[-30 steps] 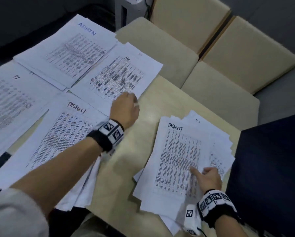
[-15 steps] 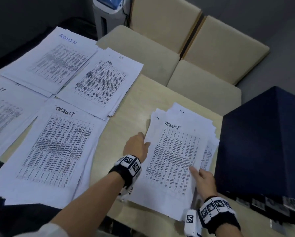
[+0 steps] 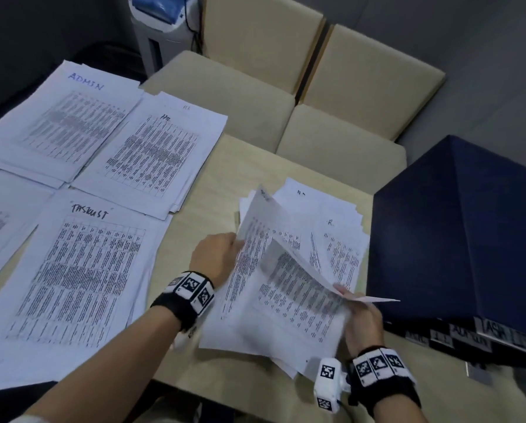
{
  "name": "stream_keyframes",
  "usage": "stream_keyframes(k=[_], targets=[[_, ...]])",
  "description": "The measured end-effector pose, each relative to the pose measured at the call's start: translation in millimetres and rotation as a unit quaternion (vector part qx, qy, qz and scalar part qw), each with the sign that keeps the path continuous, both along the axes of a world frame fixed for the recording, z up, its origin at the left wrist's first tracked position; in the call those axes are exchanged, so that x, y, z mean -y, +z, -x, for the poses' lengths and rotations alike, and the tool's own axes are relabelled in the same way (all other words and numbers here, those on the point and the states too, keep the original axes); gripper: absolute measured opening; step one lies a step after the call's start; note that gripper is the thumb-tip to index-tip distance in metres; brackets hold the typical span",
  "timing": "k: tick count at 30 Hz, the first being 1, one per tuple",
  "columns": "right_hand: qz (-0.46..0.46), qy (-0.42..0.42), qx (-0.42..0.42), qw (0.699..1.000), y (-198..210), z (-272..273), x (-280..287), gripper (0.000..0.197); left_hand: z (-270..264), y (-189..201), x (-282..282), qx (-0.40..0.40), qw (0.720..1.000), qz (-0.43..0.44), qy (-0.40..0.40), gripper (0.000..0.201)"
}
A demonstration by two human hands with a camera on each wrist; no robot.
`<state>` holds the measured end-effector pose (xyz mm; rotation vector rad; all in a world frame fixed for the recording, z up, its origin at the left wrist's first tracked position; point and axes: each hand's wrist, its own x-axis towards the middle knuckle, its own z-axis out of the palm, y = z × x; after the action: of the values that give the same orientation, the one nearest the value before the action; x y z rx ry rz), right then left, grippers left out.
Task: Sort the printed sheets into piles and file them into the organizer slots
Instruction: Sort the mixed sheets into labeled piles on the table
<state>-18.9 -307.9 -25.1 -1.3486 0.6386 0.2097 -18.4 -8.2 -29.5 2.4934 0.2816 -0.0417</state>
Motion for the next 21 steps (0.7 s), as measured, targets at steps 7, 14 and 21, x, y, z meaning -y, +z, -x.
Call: stream_keyframes(k=[7,14,21], targets=[[0.015,0.084,-0.016,0.996,11,6,-18,0.018,20,-24,-1,0.031,0.945,0.324,-0.014,0.028],[0.12,0.068,0.003,0.99,-2,-6,-11,0.037,19,-20,1,-0.057,0.932,0.359,-0.002,0.035],[0.094,0.053,-0.014,0.994,-4,-1,-12,0.032,4,-28,7,-0.05,0.979,0.151,0.131,0.014]])
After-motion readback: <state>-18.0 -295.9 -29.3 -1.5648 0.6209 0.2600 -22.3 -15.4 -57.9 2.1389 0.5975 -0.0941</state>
